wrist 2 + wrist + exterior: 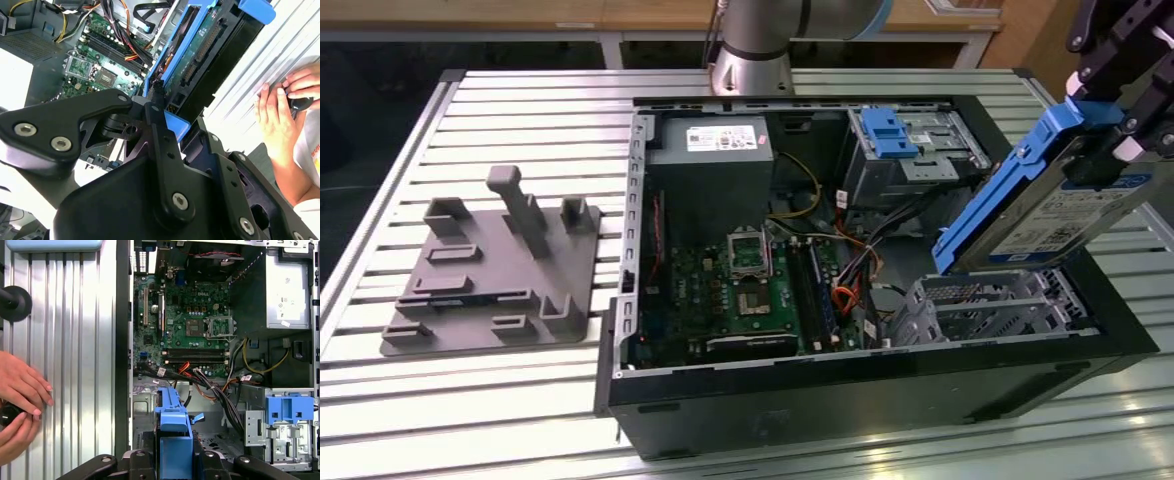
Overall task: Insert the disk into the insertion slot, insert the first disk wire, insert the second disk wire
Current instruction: 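Insert the disk into the insertion slot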
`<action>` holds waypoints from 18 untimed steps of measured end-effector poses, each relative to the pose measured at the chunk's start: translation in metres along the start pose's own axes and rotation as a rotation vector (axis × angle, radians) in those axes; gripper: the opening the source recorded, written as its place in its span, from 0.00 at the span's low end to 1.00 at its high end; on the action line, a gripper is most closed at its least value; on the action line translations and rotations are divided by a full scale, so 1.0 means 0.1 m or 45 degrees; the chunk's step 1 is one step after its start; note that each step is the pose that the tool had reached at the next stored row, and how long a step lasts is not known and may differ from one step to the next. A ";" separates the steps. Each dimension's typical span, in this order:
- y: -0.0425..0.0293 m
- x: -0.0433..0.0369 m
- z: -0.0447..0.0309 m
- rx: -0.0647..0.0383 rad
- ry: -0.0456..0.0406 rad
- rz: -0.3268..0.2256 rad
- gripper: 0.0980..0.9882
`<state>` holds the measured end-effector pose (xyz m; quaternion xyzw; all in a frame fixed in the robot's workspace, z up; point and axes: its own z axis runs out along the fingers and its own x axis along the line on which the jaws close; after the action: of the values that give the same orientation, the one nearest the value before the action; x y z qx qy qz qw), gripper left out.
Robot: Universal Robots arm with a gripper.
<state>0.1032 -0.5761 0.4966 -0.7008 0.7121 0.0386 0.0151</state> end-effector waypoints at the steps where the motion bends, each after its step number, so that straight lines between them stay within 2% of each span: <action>1: 0.000 0.000 0.000 0.000 0.000 0.000 0.30; 6: 0.000 0.001 0.001 0.005 0.000 0.000 0.30; 13: 0.000 0.002 0.004 0.045 -0.001 -0.004 0.30; 18: 0.000 0.002 0.004 0.047 -0.001 -0.004 0.30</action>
<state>0.1032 -0.5763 0.4962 -0.7014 0.7117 0.0256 0.0283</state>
